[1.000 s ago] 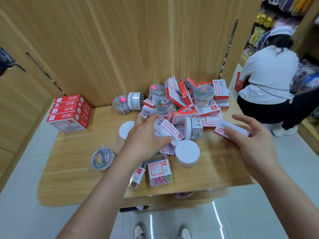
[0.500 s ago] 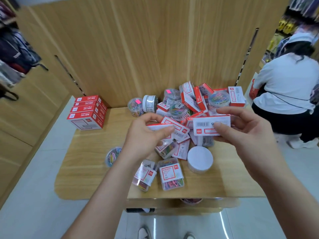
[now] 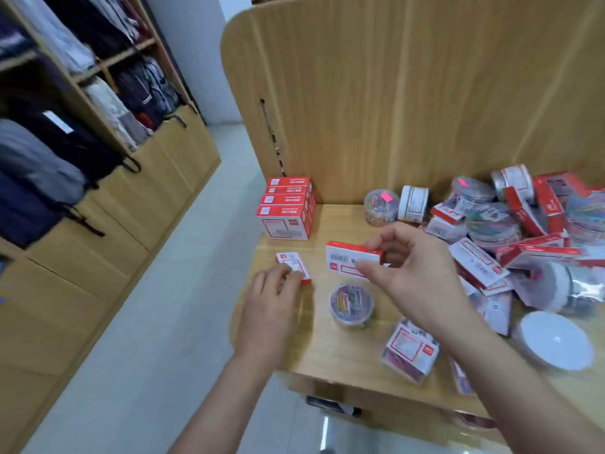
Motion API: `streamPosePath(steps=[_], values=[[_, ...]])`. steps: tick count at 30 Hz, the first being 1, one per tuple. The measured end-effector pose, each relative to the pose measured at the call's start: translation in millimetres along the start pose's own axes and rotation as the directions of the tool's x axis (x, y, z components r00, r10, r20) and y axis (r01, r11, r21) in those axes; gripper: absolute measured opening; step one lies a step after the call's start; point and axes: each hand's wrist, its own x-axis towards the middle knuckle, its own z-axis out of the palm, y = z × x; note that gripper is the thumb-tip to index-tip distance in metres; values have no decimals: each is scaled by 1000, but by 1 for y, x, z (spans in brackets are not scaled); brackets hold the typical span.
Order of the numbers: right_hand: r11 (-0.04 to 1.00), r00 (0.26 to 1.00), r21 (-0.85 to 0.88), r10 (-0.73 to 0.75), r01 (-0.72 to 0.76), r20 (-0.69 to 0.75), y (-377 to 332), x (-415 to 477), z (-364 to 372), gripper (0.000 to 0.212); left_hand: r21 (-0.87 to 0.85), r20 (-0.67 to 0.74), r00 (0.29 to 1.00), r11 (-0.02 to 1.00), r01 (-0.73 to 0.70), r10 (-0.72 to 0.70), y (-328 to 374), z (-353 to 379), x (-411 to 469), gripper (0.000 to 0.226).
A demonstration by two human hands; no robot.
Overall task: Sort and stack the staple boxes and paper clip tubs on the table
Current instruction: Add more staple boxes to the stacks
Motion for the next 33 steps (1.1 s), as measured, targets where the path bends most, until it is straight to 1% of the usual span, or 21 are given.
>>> streamPosePath(steps=[1, 3, 5, 6, 7, 9, 10, 11, 12, 14, 15, 17, 20, 21, 23, 25, 27, 29, 30, 31, 33], values=[[1000, 1000, -27, 13, -13, 1, 2, 3, 15, 25, -25, 61, 998, 1000, 11, -10, 0, 3, -4, 42], [988, 1000, -153, 28, -26, 8, 4, 10, 40, 21, -173, 219, 976, 983, 55, -16, 2, -1, -12, 54], [957, 999, -289, 36, -24, 36, 4, 19, 55, 17, -327, 353, 935, 935, 139, -16, -2, -12, -16, 69], [945, 998, -327, 40, -24, 40, 4, 23, 60, 16, -384, 403, 915, 904, 187, -17, -8, -18, -16, 74], [935, 998, -354, 47, -32, 36, 4, 27, 64, 15, -433, 409, 912, 875, 219, -26, -15, -21, -12, 76], [909, 997, -411, 79, -68, 10, 6, 31, 68, 13, -511, 332, 941, 824, 245, -73, -34, -24, 3, 63], [893, 995, -440, 101, -91, -1, 6, 32, 69, 13, -505, 299, 948, 825, 252, -107, -43, -23, 14, 54], [880, 992, -462, 122, -114, -13, 7, 33, 70, 12, -474, 303, 944, 839, 266, -129, -49, -21, 26, 50], [870, 990, -473, 141, -137, -28, 8, 33, 70, 12, -431, 340, 932, 859, 276, -128, -52, -18, 38, 52], [858, 984, -483, 176, -172, -39, 8, 33, 69, 15, -324, 440, 894, 913, 247, -86, -49, -12, 53, 66], [853, 982, -492, 187, -175, -25, 7, 33, 69, 18, -290, 458, 886, 931, 224, -71, -45, -10, 58, 71], [840, 978, -515, 208, -168, 22, 6, 32, 70, 24, -262, 451, 891, 947, 188, -52, -39, -7, 63, 72], [852, 967, -480, 252, -208, 28, 8, 33, 69, 31, -273, 422, 906, 958, 88, 37, -37, -5, 66, 71], [873, 962, -425, 271, -240, 14, 9, 34, 68, 32, -289, 414, 907, 956, 47, 81, -38, -6, 66, 74], [917, 946, -239, 322, -318, -25, 12, 35, 65, 33, -320, 398, 904, 947, -19, 153, -42, -7, 64, 79], [937, 941, -93, 332, -338, -67, 13, 35, 61, 33, -331, 375, 908, 942, -56, 186, -48, -9, 65, 80], [959, 954, -51, 271, -279, -127, 12, 35, 58, 32, -359, 364, 908, 931, -68, 206, -53, -8, 67, 77], [973, 971, -161, 135, -167, -196, 9, 35, 55, 34, -456, 369, 898, 888, -51, 241, -54, -4, 69, 74], [966, 975, -234, 58, -109, -214, 5, 34, 54, 33, -527, 377, 893, 850, -11, 245, -52, -1, 70, 74], [961, 977, -270, -8, -52, -214, 2, 33, 53, 31, -593, 399, 887, 803, 56, 233, -51, 1, 69, 75], [975, 981, -220, -71, 30, -179, 1, 29, 53, 31, -660, 471, 860, 726, 193, 199, -49, 3, 69, 79]])
